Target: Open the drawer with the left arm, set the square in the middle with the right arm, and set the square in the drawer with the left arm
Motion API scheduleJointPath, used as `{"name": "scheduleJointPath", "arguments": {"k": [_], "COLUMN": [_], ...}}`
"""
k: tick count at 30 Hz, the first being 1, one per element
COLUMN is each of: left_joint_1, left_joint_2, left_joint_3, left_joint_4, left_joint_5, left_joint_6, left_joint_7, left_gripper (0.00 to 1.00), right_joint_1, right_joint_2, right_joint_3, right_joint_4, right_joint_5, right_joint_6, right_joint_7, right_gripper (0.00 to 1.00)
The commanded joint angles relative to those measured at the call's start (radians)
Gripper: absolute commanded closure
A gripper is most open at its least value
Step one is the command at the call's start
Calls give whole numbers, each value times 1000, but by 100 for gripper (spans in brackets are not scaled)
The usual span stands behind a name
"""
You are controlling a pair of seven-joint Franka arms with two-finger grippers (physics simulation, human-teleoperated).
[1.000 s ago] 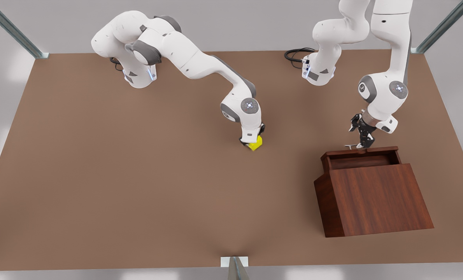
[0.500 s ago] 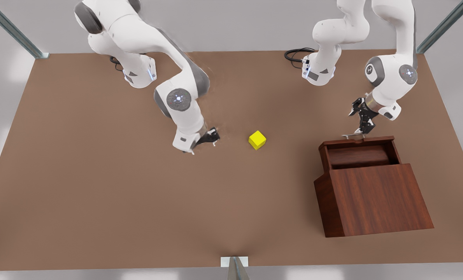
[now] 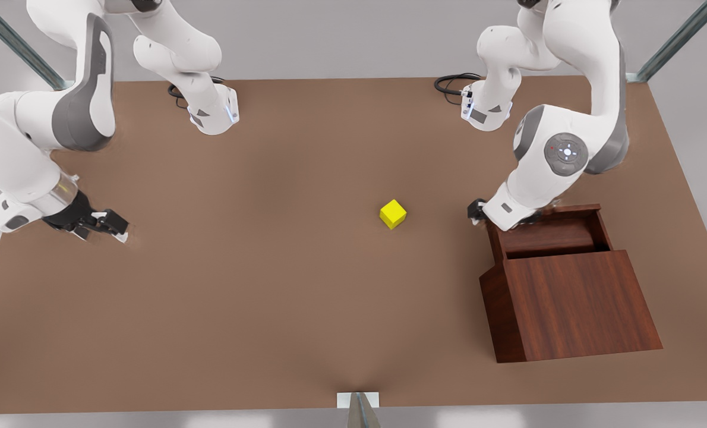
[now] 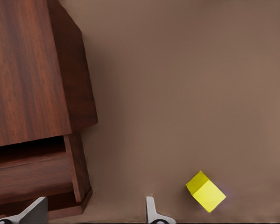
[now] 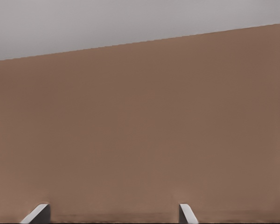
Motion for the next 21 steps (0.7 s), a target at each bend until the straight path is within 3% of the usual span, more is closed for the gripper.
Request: {"name": "scheduleJointPath", "arguments": {"k": [1, 6, 10, 21], "left_joint_1": [4, -14, -130, -153], "left_joint_2": [3, 132, 173, 267], "left_joint_3": [-18, -232, -232, -227], "left_joint_4": [5, 9, -101, -261], "left_joint_5": [7, 86, 248, 279], "left_joint_6": [-1, 103, 308, 523], "left_joint_7": [36, 288, 311, 249], "left_gripper": [0, 0, 0, 0], "right_joint_1": [19, 21, 19, 19], "right_joint_2": [-1, 0, 5, 11], "right_joint_3": [1, 18, 16, 16], "right_joint_4": [5, 33, 35, 33], "right_joint_5": [3, 1, -11, -12], "right_joint_6": [-23, -32, -27, -27], "right_joint_7": [0, 2, 2, 2], "right_gripper": [0, 0, 0, 0]}}
